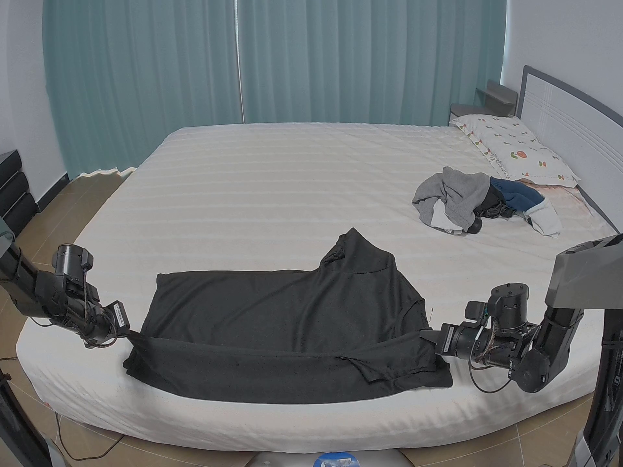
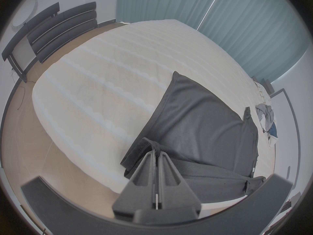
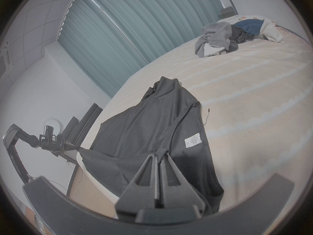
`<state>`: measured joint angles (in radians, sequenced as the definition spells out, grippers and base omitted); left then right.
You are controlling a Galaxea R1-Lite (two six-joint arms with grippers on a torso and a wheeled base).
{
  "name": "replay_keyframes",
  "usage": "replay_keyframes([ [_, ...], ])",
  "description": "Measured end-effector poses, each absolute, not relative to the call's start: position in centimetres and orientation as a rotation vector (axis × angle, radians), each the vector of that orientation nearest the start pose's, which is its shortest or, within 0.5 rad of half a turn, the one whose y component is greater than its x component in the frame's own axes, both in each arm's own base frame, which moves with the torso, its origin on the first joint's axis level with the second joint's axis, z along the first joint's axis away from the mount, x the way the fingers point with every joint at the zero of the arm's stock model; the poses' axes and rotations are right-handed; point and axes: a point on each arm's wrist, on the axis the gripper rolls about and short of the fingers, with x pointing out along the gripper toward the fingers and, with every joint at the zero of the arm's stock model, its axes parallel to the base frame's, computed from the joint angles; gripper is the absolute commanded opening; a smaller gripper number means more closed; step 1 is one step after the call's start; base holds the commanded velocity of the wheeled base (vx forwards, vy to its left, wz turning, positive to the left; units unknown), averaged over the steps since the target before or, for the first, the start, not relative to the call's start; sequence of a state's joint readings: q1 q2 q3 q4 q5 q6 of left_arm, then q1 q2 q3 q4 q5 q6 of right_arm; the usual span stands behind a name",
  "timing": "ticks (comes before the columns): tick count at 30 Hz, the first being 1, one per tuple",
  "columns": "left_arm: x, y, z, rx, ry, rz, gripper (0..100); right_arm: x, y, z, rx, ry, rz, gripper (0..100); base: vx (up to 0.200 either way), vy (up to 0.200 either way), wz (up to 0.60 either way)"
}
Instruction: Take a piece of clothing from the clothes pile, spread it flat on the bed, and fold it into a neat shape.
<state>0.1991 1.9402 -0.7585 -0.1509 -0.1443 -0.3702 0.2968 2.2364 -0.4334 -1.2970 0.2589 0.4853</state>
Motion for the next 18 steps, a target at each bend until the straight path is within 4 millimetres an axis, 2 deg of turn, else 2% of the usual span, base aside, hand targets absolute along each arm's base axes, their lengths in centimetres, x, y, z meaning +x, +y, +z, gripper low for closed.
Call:
replay_keyframes([
  [6,31.1,5.6,4.6,-0.55,1.015,0.257,0,31.0,9.8,-1.3,0.457,0.626,0.402,0,0.0,0.0,0.0],
  [13,32.2,5.6,3.4,-0.564,1.035,0.266,0,32.3,9.5,-2.7,0.463,0.629,0.379,0,0.0,0.0,0.0],
  [14,32.3,5.6,3.3,-0.564,1.039,0.266,0,32.5,9.4,-3.0,0.464,0.631,0.376,100,0.0,0.0,0.0],
  [15,32.4,5.6,3.1,-0.567,1.041,0.268,100,32.5,9.4,-3.2,0.466,0.633,0.375,100,0.0,0.0,0.0],
  [18,32.5,5.7,2.9,-0.581,1.044,0.278,100,32.6,9.4,-3.7,0.477,0.641,0.373,100,0.0,0.0,0.0],
])
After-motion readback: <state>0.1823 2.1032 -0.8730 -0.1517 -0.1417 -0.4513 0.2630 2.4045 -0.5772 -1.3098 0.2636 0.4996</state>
